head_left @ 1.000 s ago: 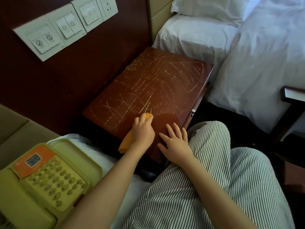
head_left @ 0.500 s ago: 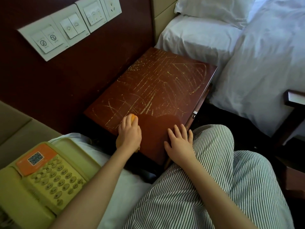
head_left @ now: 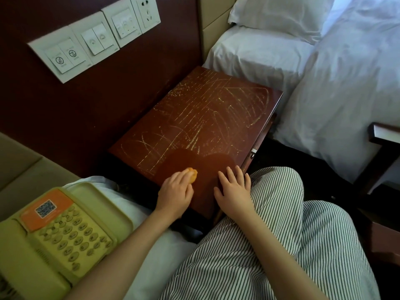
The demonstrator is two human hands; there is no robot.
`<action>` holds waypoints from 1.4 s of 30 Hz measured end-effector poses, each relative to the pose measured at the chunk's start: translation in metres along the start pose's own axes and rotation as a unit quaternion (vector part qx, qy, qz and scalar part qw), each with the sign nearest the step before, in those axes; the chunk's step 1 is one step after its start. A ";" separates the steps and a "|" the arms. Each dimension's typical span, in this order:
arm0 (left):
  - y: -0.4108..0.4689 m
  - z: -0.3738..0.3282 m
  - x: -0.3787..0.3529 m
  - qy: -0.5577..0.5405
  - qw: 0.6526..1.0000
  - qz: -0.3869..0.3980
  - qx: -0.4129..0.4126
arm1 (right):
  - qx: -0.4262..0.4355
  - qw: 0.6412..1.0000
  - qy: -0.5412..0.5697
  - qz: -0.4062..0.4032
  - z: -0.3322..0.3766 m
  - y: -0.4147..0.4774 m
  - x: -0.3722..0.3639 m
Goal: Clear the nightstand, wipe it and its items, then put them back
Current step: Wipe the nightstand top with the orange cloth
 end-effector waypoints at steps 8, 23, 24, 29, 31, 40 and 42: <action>0.054 0.009 -0.015 0.037 0.989 -0.004 0.145 | 0.007 1.000 0.000 -0.001 0.002 0.000 0.002; 0.023 0.013 -0.005 0.045 0.997 0.011 0.060 | 0.031 0.999 -0.004 0.014 0.002 -0.001 -0.002; 0.034 0.017 -0.007 0.056 0.994 0.005 0.089 | 0.032 0.999 -0.004 0.011 0.002 0.000 -0.002; 0.069 0.003 -0.020 0.062 0.987 -0.022 0.146 | 0.028 1.000 0.001 0.004 0.003 -0.001 0.000; 0.063 -0.015 -0.026 0.045 0.993 -0.013 0.111 | 0.024 1.000 0.003 -0.001 0.003 -0.001 0.001; 0.029 0.003 -0.016 -0.019 0.999 0.015 -0.038 | 0.036 0.999 0.003 0.007 0.001 -0.002 -0.003; 0.045 0.014 -0.018 0.010 0.999 -0.008 0.045 | 0.036 0.999 0.006 0.002 0.001 -0.001 -0.002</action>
Point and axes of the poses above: each hand's wrist, its own y-axis towards the middle knuckle, its own x-axis out of the back of the hand, z = x × y, the point moved 4 cm from there along y, towards the middle knuckle, and after that the axes turned 15 degrees about -z, right-handed, at the moved point
